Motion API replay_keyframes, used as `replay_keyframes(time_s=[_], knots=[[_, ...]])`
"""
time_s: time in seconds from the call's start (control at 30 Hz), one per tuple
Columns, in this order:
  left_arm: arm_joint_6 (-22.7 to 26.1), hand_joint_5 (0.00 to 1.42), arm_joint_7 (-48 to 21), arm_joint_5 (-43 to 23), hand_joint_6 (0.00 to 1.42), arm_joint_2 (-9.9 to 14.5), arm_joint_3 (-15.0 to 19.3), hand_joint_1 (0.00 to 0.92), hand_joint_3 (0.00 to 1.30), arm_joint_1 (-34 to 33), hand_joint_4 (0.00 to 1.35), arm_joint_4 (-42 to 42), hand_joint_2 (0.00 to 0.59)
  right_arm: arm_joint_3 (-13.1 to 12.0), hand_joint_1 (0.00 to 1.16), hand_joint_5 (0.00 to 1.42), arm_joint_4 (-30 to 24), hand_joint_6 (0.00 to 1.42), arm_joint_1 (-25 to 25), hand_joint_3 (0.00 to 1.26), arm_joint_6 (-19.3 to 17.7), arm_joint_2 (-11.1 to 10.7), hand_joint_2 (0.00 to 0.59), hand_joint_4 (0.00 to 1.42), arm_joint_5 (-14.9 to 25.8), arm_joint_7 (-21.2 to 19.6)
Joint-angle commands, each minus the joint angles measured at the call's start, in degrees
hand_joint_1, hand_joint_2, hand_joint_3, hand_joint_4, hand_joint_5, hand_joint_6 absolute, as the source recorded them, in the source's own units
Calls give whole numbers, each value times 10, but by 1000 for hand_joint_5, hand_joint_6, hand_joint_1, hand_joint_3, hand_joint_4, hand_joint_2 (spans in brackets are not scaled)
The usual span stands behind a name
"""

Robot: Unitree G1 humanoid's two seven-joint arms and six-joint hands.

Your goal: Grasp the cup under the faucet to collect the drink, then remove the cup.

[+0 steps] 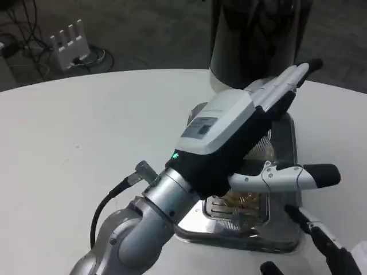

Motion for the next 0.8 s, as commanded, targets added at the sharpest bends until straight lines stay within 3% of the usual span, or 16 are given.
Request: replay_keyframes(time_s=[0.03,0.27,0.43,0.63,0.8], knots=[[-2,83,-20,0,40,2,-12,0,11,6,0,7,59,15,675,122,42,151,-46,122,24,35,274,129,25,-32],[2,83,-22,-2,40,0,-10,0,14,9,0,-1,59,23,739,122,71,176,-91,112,41,63,246,126,42,-69],[5,83,-24,-2,40,-2,-9,0,14,9,0,-5,59,26,794,122,138,194,-125,101,1,93,217,116,71,-141],[10,83,-27,-1,40,-1,-7,0,15,6,0,-9,61,36,807,132,208,196,-176,85,-36,98,204,107,89,-199],[12,83,-29,2,40,-1,-9,0,15,5,0,-11,63,54,807,131,246,207,-207,84,-39,103,195,98,77,-245]])
